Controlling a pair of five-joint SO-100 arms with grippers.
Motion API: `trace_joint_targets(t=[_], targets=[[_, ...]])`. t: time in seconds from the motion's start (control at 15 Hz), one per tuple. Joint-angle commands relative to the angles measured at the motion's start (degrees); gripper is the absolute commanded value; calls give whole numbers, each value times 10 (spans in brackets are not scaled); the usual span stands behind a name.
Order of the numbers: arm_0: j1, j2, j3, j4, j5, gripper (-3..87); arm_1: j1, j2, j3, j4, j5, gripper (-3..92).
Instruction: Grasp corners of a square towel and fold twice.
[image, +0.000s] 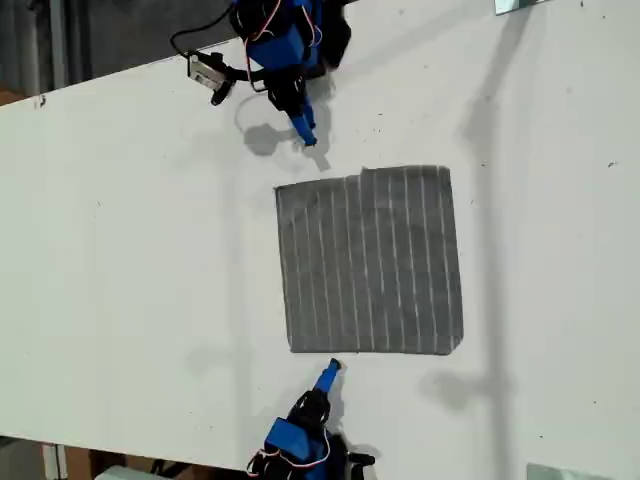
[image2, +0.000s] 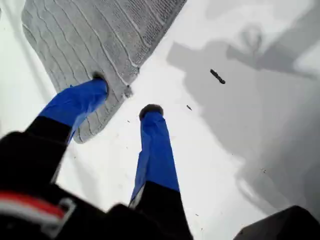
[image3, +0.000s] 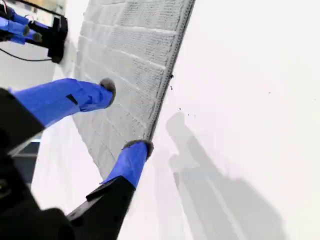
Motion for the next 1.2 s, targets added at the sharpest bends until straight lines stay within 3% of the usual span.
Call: trace_joint_targets(t=[0.0, 0.13, 0.53, 0.67, 0.73, 0.8, 1.0, 1.07, 1.13], targets=[[-406, 4, -22, 15, -113, 87, 153, -3, 20, -31, -10, 177], [-406, 4, -21, 15, -113, 105, 156, -4, 22, -32, -9, 212], [-417, 4, -25, 15, -112, 125, 159, -6, 23, -33, -9, 176], [-395, 4, -24, 18, -96, 172, 161, -3, 9, -33, -39, 154], [-392, 4, -19, -6, -77, 179, 136, -13, 11, -103, -63, 201], [-388, 4, -17, -20, -63, 186, 117, -68, -16, -171, -98, 209], [-388, 4, -16, -26, -54, 186, 70, -540, -272, -167, -103, 208], [-388, 4, -16, -26, -54, 184, 33, -679, -374, -141, -99, 214], [-388, 4, -15, -25, -58, 181, -1, -815, -509, -53, -91, 215]])
